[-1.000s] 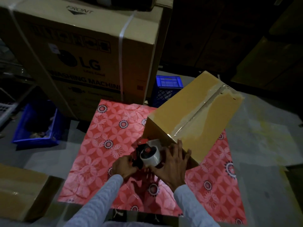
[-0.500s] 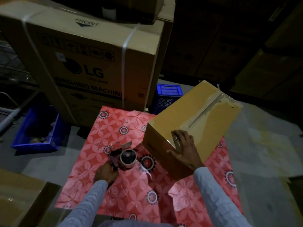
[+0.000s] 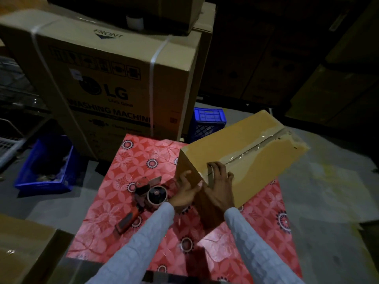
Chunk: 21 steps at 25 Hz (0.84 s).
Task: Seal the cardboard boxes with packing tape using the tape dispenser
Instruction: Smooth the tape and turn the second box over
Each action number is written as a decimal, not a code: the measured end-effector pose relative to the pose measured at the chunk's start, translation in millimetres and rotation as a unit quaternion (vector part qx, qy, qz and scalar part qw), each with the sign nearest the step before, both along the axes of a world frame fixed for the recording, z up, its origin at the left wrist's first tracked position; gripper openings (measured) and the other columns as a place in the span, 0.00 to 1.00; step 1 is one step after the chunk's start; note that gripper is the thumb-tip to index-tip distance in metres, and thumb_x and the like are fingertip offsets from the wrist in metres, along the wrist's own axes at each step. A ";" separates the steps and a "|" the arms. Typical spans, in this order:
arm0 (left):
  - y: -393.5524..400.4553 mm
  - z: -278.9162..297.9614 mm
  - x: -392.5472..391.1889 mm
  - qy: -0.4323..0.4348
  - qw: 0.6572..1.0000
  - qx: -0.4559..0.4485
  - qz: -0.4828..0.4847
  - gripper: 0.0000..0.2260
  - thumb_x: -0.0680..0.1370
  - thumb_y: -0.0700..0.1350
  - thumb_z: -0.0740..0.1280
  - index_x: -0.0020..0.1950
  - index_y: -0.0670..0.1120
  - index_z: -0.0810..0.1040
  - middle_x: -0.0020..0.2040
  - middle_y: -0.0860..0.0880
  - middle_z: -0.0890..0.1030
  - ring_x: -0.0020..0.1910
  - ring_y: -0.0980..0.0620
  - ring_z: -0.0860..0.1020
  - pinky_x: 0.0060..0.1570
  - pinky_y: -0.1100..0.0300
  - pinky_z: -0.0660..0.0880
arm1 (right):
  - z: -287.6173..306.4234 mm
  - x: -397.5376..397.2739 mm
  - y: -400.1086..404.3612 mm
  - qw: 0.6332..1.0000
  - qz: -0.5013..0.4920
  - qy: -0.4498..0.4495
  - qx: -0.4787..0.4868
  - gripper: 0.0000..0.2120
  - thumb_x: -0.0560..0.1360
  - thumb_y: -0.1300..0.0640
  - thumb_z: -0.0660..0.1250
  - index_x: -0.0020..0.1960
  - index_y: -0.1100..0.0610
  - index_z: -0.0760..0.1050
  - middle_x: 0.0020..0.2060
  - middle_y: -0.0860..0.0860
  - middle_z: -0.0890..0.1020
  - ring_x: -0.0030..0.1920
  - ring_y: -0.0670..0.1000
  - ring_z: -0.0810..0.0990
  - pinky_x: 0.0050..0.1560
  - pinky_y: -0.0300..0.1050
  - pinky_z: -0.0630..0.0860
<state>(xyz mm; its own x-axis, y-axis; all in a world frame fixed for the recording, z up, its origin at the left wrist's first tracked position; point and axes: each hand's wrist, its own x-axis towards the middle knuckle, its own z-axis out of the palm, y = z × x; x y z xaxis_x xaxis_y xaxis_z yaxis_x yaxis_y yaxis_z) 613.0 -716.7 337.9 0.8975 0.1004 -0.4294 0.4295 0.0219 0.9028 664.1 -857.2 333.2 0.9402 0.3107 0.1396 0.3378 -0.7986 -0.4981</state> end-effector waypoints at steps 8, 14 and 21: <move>2.7 0.4 17.3 0.012 0.989 -0.043 0.140 0.12 0.75 0.52 0.68 0.44 0.44 0.83 0.48 0.41 0.86 0.47 0.45 0.82 0.53 0.48 0.78 | 11.4 -34.4 50.6 0.958 -0.118 0.124 0.228 0.31 0.71 0.44 0.56 0.71 0.55 0.72 0.67 0.48 0.69 0.67 0.47 0.69 0.76 0.61 0.55; 17.2 1.6 35.0 0.011 0.972 0.221 0.075 0.18 0.73 0.63 0.70 0.49 0.49 0.79 0.48 0.48 0.83 0.48 0.43 0.80 0.54 0.49 0.78 | 17.6 -25.4 33.7 0.956 -0.078 0.140 0.247 0.18 0.80 0.62 0.65 0.69 0.61 0.77 0.68 0.56 0.76 0.70 0.58 0.73 0.72 0.47 0.68; 51.2 9.9 49.1 -0.010 0.964 0.242 0.111 0.11 0.77 0.50 0.74 0.49 0.43 0.78 0.50 0.44 0.81 0.48 0.45 0.78 0.54 0.50 0.77 | 7.1 -20.7 -46.1 0.999 -0.003 0.034 -0.033 0.25 0.85 0.49 0.56 0.81 0.52 0.61 0.80 0.50 0.64 0.81 0.53 0.58 0.79 0.55 0.52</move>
<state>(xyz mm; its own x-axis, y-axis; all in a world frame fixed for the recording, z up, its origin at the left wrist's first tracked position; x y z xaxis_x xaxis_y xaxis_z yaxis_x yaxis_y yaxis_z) 662.1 -665.5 347.8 0.8387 0.4742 -0.2678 0.4453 -0.3140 0.8385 643.4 -903.3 340.3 0.9485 0.3121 0.0547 0.3007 -0.8323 -0.4657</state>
